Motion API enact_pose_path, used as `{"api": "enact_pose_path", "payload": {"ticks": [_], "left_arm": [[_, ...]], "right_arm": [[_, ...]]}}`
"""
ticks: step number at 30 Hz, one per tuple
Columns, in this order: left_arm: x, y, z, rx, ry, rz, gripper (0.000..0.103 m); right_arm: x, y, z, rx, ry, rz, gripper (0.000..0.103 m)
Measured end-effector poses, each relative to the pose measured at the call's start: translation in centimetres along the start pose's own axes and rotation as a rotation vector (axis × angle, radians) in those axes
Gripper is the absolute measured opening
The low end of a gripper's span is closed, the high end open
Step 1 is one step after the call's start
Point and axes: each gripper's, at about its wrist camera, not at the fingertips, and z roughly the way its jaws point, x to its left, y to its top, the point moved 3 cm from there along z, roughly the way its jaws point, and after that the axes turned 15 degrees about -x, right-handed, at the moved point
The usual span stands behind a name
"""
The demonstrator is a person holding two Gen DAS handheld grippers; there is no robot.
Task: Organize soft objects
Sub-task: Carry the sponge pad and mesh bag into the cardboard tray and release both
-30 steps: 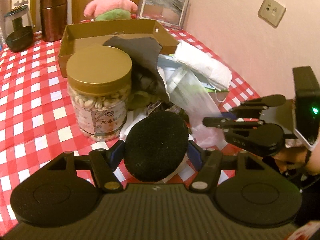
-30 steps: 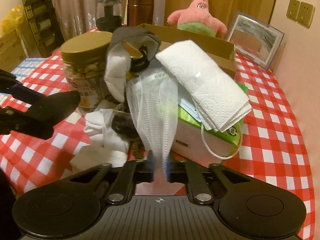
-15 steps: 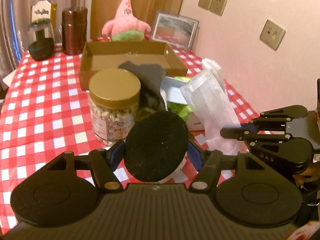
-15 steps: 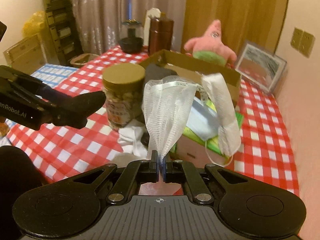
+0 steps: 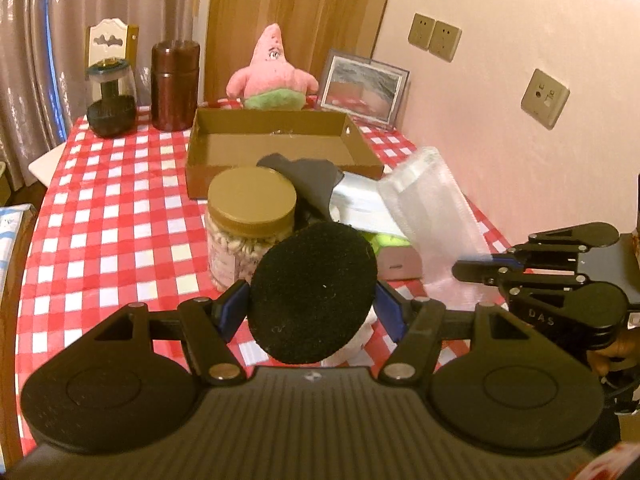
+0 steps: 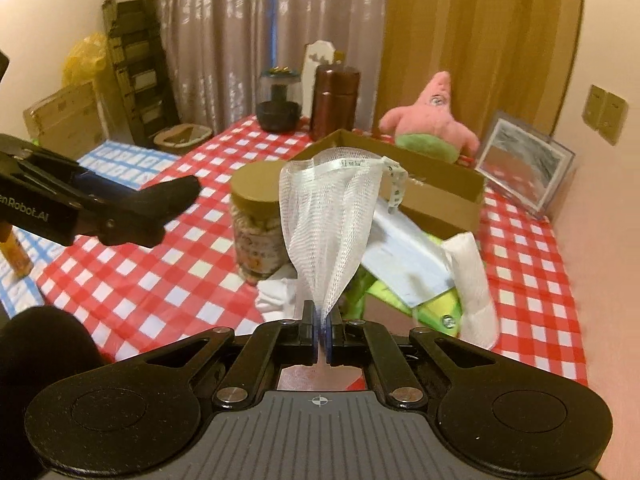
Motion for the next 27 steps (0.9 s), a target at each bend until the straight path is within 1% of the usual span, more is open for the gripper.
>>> {"api": "enact_pose_path", "payload": {"ticks": [5,10,14,17,22,27], "left_arm": [[-0.6,1.4,0.6,-0.020,-0.012,0.017,0.065],[-1.1,2.7,1.8,-0.033,-0.029,0.023,0.065],[-1.3,4.0,2.8,-0.040,-0.039,0.023,0.065],[-1.3,5.1,3.8,-0.047,-0.040,0.024,0.065],[-0.7,7.5,6.6,-0.054,-0.032,0.036,0.065],[0.2,10.0,10.5,-0.050,-0.017,0.069,0.065]], "right_arm": [[-1.8,0.7,-1.1,-0.016,-0.042,0.031,0.004],[-4.1,0.5,-1.7,-0.010,-0.085,0.062,0.004],[-5.8,0.3,-1.9,-0.001,-0.105,0.087,0.004],[-6.9,0.7,-1.8,0.000,-0.099,0.123,0.004],[-9.3,2.7,-0.3,-0.007,-0.080,0.179,0.004],[-12.5,5.3,2.7,0.000,-0.080,0.204,0.004]]}}
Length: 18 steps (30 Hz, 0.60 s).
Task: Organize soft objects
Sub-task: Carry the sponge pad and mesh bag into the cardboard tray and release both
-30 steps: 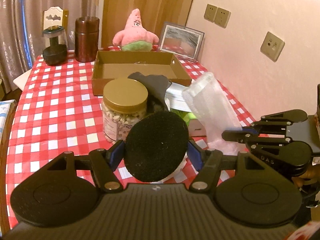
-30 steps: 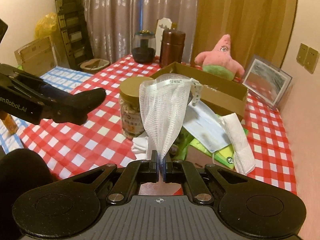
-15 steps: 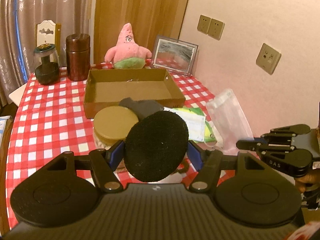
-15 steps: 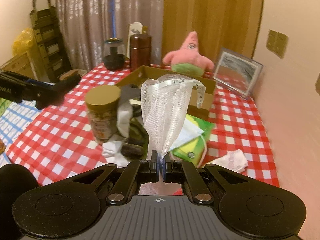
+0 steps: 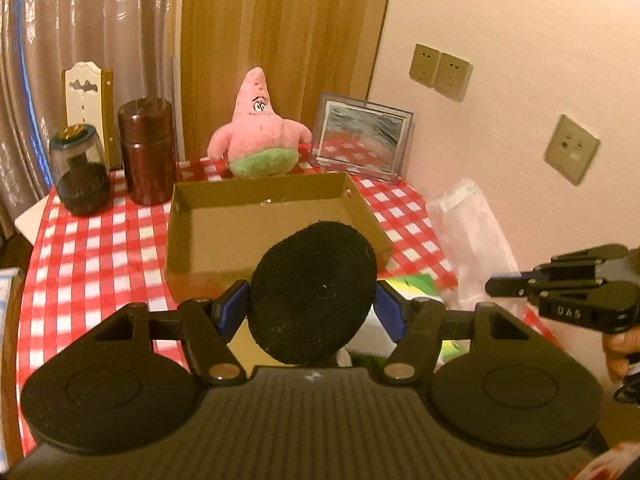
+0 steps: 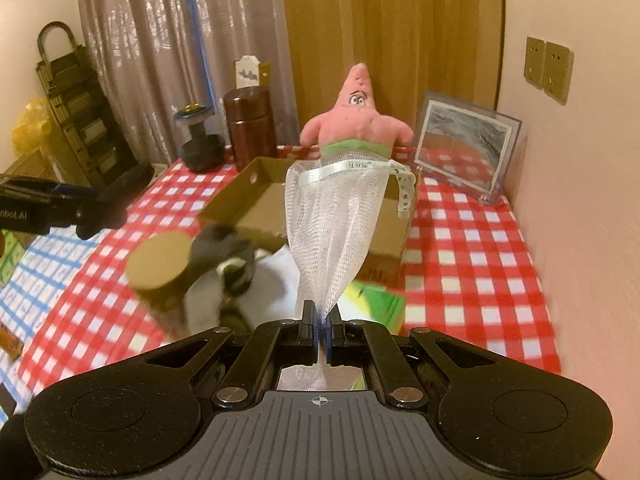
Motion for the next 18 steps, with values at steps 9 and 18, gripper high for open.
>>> {"api": "enact_pose_path", "payload": {"ticks": [9,18], "left_arm": [[3.0,2.6,8.9,0.034,0.021,0.021,0.065],[6.7,3.6,17.3,0.086,0.057,0.045,0.065]], "right_arm": [[-4.0,4.5,8.7,0.033,-0.005,0.024,0.004],[-6.5,6.1,18.0,0.098,-0.014,0.055,0.004]]}}
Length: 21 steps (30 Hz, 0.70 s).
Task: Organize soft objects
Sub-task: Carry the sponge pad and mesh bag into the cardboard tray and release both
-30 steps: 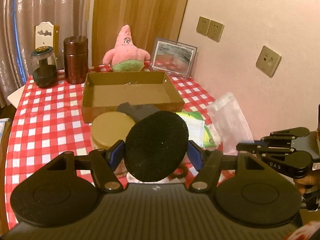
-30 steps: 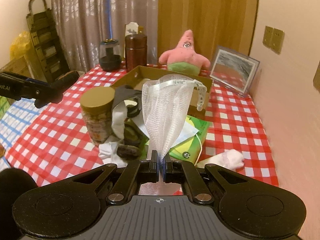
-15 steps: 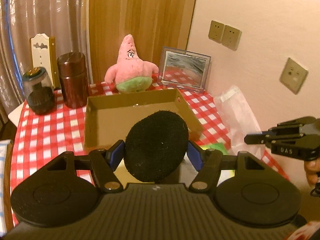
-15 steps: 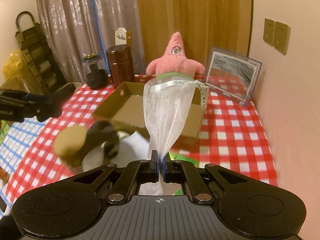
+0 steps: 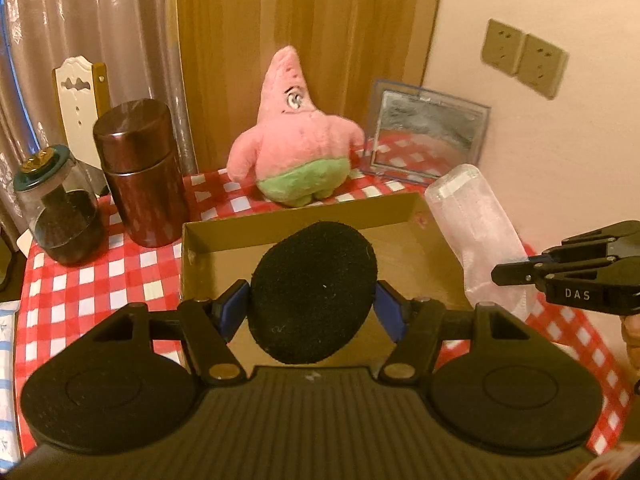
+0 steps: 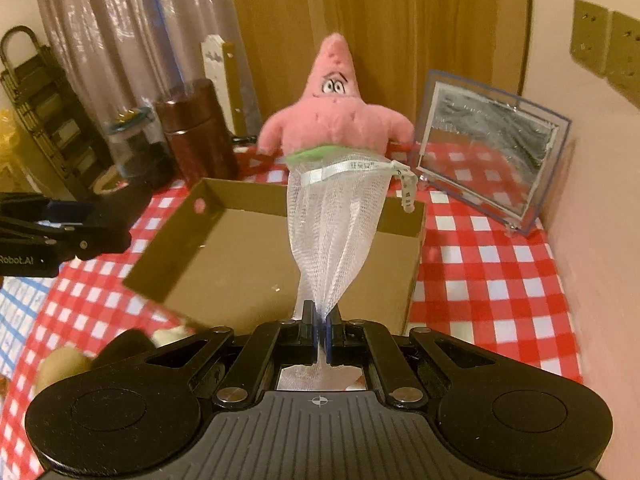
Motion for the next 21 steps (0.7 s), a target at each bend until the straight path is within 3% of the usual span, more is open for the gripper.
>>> {"api": "enact_pose_path", "payload": {"ticks": [11,16,18,19,20,21], "left_arm": [[0.8,-1.6,6.7,0.083,0.022,0.066,0.066],[0.5,-2.1,8.1,0.084,0.063,0.106,0.085],[0.4,-2.0,8.2,0.080,0.073,0.117,0.085],[0.4,-1.9,8.1,0.075,0.069,0.112,0.086],[0.4,-1.8,7.8,0.072,0.067,0.110,0.086],[0.4,-1.7,7.6,0.071,0.067,0.114,0.086]], "right_arm": [[-1.6,-0.7,7.5,0.076,-0.014,0.028,0.004],[-2.0,-1.1,8.8,0.074,-0.031,0.042,0.007],[-2.4,-1.2,9.1,0.075,-0.031,0.068,0.034],[-2.6,-1.2,9.2,0.076,-0.026,0.079,0.060],[-2.8,-1.2,9.2,0.076,-0.026,0.087,0.070],[-2.9,-1.2,9.1,0.070,-0.027,0.092,0.070]]}}
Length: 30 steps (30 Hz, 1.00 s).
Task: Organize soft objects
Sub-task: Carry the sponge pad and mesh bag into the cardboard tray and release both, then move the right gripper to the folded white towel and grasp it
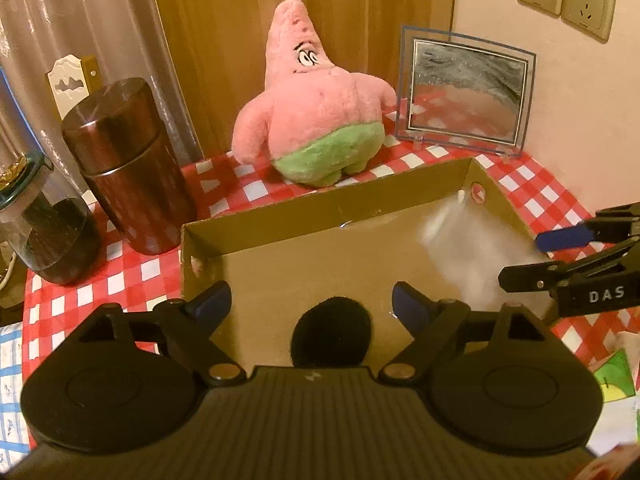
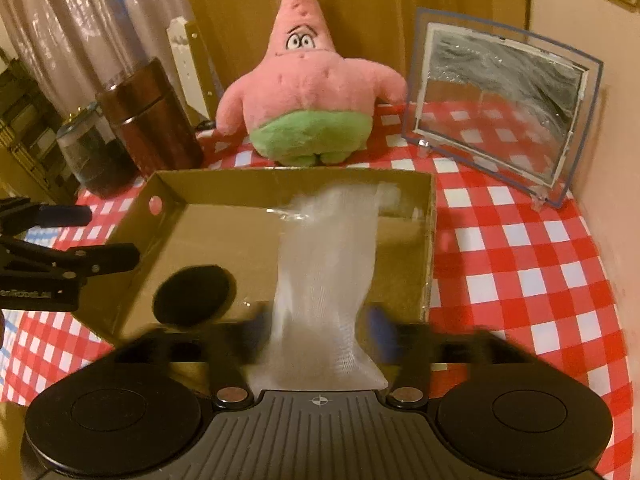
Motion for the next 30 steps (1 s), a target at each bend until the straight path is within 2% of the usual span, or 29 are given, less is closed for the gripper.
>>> {"api": "enact_pose_path", "payload": {"ticks": [6,12,20,30], "left_arm": [[0.4,0.2,-2.7,-0.036,0.016,-0.034,0.086],[-0.1,0.6,-8.1,-0.136,0.036,-0.056,0.086],[-2.4,0.2,-17.3,-0.251,0.087,-0.109,0.086],[-5.8,-4.1,-26.5,-0.268,0.099,-0.194,0.086]], "right_arm": [[-0.3,0.1,-1.7,-0.044,-0.001,-0.003,0.070],[-0.5,0.2,-5.7,-0.095,-0.014,-0.008,0.070],[-0.1,-0.9,-14.6,-0.170,-0.045,-0.015,0.070],[0.8,-5.2,-25.7,-0.224,-0.078,-0.004,0.070]]}}
